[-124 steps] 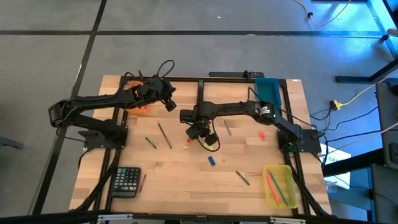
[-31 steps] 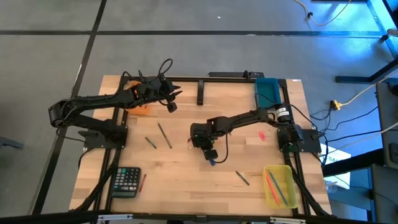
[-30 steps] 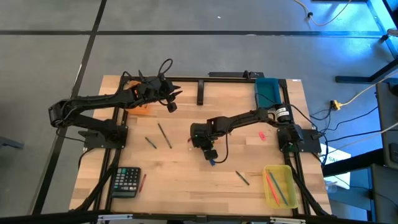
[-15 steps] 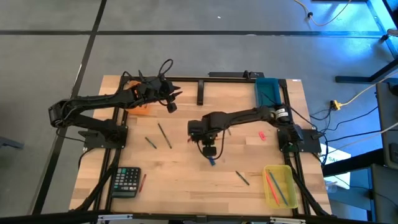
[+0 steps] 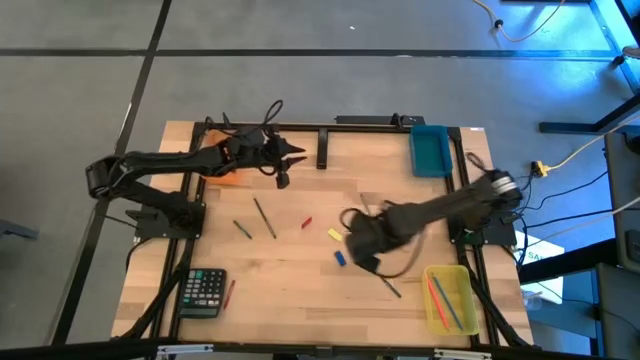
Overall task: Sort crayons/erasers/pens/pencils in bins
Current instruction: Put the yellow pencil into the yellow bin, then put the black pencil into the yellow bin
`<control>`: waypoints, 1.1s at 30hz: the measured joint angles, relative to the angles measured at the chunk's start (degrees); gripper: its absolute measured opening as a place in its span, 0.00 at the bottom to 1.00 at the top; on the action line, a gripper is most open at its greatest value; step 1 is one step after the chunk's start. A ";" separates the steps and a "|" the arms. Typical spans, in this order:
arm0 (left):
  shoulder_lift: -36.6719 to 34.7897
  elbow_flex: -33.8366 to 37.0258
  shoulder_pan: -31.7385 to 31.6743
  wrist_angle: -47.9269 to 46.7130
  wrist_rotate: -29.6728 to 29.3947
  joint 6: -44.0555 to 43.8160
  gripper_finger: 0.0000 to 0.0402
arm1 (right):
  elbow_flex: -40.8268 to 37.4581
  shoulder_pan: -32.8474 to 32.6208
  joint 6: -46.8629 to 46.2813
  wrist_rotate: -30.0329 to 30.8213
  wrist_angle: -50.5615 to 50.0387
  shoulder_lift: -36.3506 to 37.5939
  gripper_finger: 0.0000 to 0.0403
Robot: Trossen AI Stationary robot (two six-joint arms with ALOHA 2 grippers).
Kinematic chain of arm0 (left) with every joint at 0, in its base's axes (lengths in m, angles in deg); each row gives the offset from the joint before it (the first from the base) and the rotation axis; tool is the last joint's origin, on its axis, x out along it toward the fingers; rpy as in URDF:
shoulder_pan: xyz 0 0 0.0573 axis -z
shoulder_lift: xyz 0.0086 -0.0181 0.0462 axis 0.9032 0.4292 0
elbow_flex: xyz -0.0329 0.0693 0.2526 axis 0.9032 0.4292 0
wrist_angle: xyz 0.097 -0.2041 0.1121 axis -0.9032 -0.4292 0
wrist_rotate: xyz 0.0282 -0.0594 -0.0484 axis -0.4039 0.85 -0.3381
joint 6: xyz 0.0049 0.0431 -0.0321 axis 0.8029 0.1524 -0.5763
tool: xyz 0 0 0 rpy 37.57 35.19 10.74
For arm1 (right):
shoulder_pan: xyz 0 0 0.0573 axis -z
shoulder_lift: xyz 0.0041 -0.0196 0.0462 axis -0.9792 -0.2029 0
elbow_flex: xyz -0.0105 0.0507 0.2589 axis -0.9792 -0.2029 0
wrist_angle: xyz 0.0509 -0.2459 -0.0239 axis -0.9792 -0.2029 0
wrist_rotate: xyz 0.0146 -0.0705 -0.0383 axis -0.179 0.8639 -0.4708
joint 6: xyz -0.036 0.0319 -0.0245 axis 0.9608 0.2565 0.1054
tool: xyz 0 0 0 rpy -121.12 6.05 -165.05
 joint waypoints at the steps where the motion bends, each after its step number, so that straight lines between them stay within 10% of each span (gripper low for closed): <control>1: 0.44 0.00 0.33 0.49 0.28 0.12 0.21 | -1.43 -1.34 -4.16 -1.14 -0.97 1.75 0.08; 17: 2.03 0.00 0.91 4.21 -0.30 -0.56 0.21 | -24.43 -22.51 -44.49 -30.89 0.92 14.78 0.09; 33: 2.00 0.00 0.95 4.14 -1.61 -2.23 0.21 | -35.03 -26.27 -53.86 -32.67 17.59 14.82 0.29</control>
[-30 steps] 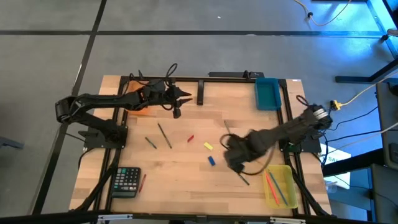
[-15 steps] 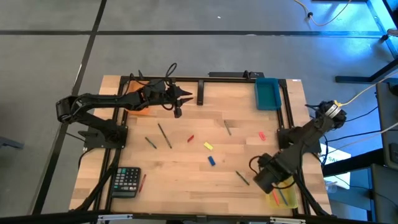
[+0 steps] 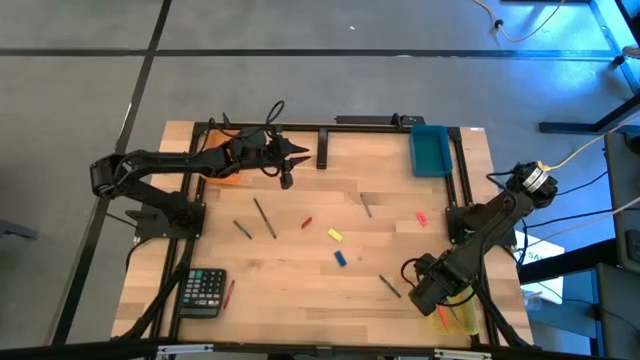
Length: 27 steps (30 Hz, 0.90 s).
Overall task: Sort crayons/erasers/pens/pencils in bins
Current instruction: Put the black pencil into the yellow bin
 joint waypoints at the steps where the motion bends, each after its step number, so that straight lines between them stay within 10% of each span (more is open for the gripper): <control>1: 0.00 0.00 0.09 -0.02 -0.95 -0.36 0.21 | 0.00 0.00 0.00 0.00 -0.53 0.00 0.32; 6: -0.01 0.00 0.22 -0.72 -1.93 -0.68 0.21 | 0.33 0.20 0.02 1.22 -4.46 0.00 0.45; 16: -0.04 0.00 0.22 -1.25 -1.95 -0.67 0.21 | 7.32 2.54 3.70 22.07 -10.49 0.28 0.50; 27: -0.04 0.00 0.22 -1.65 -1.18 0.84 0.21 | 8.55 12.61 21.02 33.21 2.70 -0.07 0.51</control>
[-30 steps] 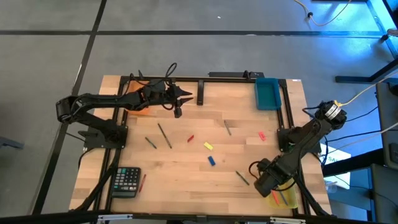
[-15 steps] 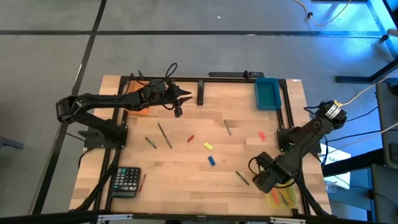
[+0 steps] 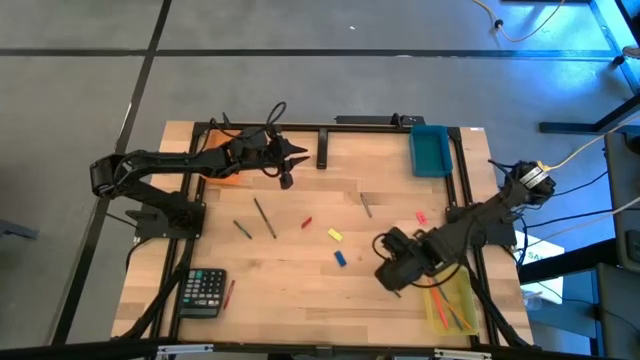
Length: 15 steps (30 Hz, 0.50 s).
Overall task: Sort crayons/erasers/pens/pencils in bins
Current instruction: Put the black pencil into the yellow bin
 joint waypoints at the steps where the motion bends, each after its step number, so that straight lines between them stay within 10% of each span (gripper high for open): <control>1: 0.00 0.00 0.00 -0.23 0.28 0.02 0.21 | 0.00 0.78 2.08 1.09 1.60 0.00 0.51; 15: 0.62 0.00 -0.05 -2.22 0.98 1.53 0.21 | -0.04 11.03 23.75 10.48 22.14 -2.05 0.51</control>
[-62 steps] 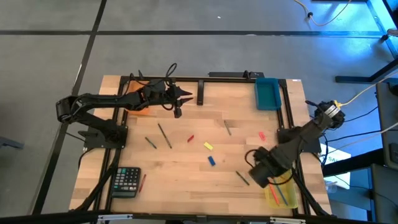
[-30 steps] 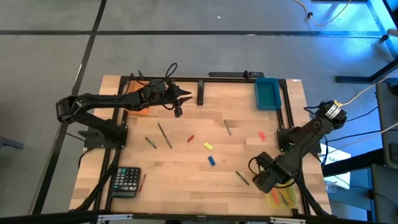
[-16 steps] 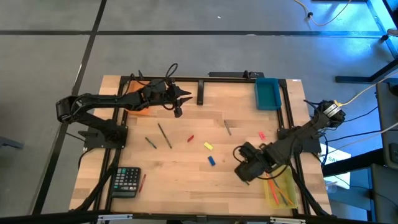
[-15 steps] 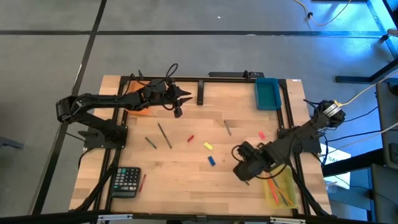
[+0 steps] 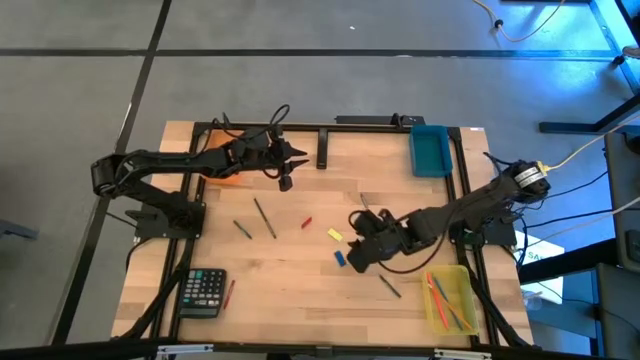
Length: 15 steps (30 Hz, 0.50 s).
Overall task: Sort crayons/erasers/pens/pencils in bins
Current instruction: Put the black pencil into the yellow bin
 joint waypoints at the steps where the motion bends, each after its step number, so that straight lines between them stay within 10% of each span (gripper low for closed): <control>1: 0.08 0.02 -0.12 -0.43 0.03 0.02 0.21 | -0.01 0.58 1.39 -0.03 1.19 -0.65 0.51; 15: 1.06 0.00 -0.49 -0.67 0.24 0.04 0.21 | -0.04 5.26 13.30 -6.98 13.43 -9.75 0.51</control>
